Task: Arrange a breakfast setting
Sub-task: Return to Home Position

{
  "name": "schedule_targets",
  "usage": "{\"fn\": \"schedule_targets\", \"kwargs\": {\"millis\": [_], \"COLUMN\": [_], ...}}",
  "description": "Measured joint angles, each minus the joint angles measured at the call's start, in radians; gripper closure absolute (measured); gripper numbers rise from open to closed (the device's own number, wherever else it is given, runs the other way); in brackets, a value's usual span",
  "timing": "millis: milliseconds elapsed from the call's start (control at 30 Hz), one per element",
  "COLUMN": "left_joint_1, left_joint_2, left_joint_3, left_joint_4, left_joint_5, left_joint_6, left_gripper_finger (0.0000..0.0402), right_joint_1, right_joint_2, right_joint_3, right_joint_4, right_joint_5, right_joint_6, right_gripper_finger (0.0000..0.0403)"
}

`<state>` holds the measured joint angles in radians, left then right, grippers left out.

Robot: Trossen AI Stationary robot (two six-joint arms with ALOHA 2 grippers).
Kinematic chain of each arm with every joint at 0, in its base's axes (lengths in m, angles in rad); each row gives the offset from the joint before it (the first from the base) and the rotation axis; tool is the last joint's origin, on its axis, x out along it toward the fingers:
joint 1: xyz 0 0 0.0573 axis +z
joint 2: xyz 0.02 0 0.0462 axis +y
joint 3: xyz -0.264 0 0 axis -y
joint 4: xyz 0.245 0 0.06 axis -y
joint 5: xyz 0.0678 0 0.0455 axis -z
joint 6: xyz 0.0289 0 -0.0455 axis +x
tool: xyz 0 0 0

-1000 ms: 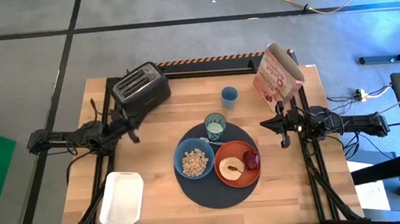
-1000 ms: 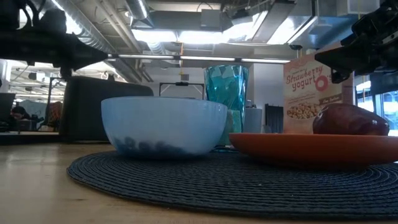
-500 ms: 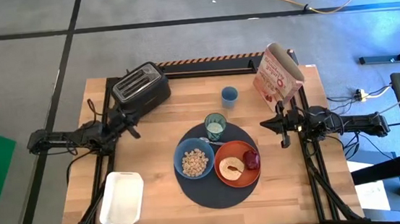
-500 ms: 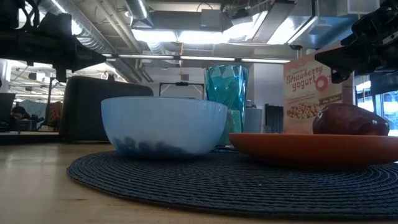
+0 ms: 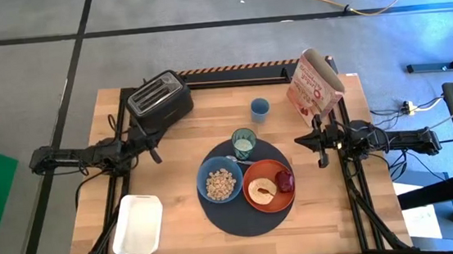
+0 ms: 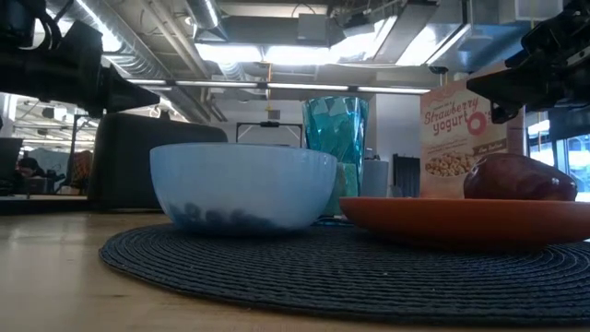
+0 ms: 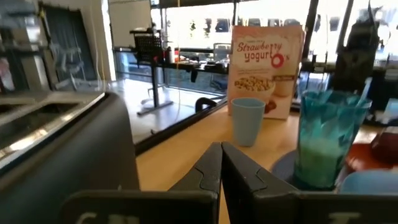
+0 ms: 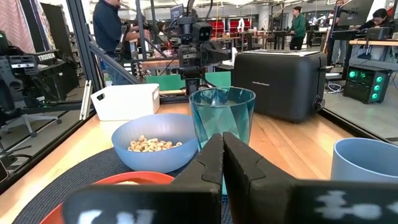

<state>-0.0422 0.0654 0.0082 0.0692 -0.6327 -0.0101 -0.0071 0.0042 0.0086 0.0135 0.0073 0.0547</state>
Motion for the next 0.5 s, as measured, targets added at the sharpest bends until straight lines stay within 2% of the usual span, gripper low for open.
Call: {"fn": "schedule_targets", "kwargs": {"millis": [100,500], "left_joint_1": [0.0,0.001], "left_joint_2": [0.0,0.0], "left_joint_3": [0.0,0.0], "left_joint_4": [0.0,-0.001], "left_joint_5": [0.0,-0.001], "left_joint_6": [-0.064,-0.024], "left_gripper_finger": [0.0398,0.0398], "right_joint_1": [0.0,0.0], "right_joint_2": [0.0,0.0], "right_joint_3": [0.0,0.0], "right_joint_4": [0.0,0.0], "right_joint_5": [0.0,0.0], "right_joint_6": [0.0,0.0], "right_gripper_finger": [0.0402,0.0402]}}
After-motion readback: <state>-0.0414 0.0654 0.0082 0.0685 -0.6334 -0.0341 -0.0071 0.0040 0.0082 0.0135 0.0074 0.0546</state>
